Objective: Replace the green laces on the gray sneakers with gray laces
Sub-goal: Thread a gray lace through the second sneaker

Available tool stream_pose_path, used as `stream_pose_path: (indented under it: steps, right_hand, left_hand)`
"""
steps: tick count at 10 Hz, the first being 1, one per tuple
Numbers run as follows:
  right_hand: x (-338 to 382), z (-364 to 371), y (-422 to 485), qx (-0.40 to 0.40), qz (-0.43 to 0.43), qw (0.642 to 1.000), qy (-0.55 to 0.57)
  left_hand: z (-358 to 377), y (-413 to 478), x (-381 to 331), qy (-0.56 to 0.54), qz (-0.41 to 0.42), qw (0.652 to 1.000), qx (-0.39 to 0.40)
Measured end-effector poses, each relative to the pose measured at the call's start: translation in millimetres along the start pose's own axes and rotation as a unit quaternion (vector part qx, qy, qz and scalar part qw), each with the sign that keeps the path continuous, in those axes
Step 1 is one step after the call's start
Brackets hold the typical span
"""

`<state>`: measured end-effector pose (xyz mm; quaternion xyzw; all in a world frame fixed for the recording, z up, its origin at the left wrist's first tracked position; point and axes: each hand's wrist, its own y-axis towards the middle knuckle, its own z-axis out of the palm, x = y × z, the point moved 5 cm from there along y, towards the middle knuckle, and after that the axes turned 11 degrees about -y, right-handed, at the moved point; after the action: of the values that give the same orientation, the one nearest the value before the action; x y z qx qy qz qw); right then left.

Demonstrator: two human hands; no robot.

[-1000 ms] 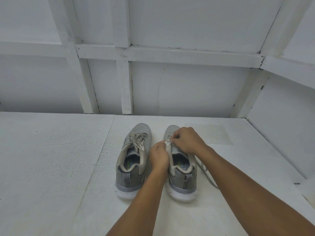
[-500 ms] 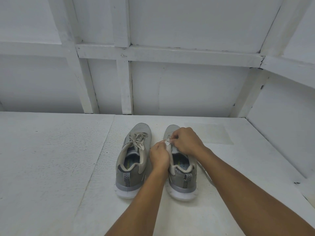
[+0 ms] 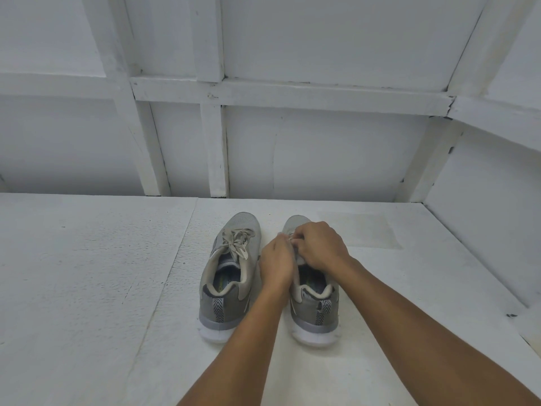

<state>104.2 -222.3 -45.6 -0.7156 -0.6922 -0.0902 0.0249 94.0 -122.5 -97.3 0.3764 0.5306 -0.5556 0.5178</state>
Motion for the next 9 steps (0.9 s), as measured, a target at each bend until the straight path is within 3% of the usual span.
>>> stream_pose_path:
  steps: [3,5,6,7,8,9]
  right_hand:
    - [-7,1,-2,-0.031,-0.002,0.999,-0.036]
    - [-16,1,-12,-0.049,0.001,0.999,0.000]
    - [-30,-1,-25,-0.069,0.031,0.995,0.066]
    - [-48,-3,-42,-0.096,0.081,0.981,0.149]
    - [-57,3,-56,-0.086,0.130,0.962,0.222]
    - [-57,10,-63,-0.085,0.152,0.952,0.253]
  left_hand:
    - [-2,29,-5,-0.007,-0.157,0.988,0.010]
    - [-6,53,-45,0.044,-0.029,0.999,-0.001]
    - [-20,49,-100,-0.021,0.032,0.999,-0.026]
    - [-42,56,-159,-0.269,0.088,0.957,-0.060]
    - [-62,64,-198,-0.256,0.150,0.952,-0.081]
    - [-31,57,-177,0.092,0.184,0.978,0.040]
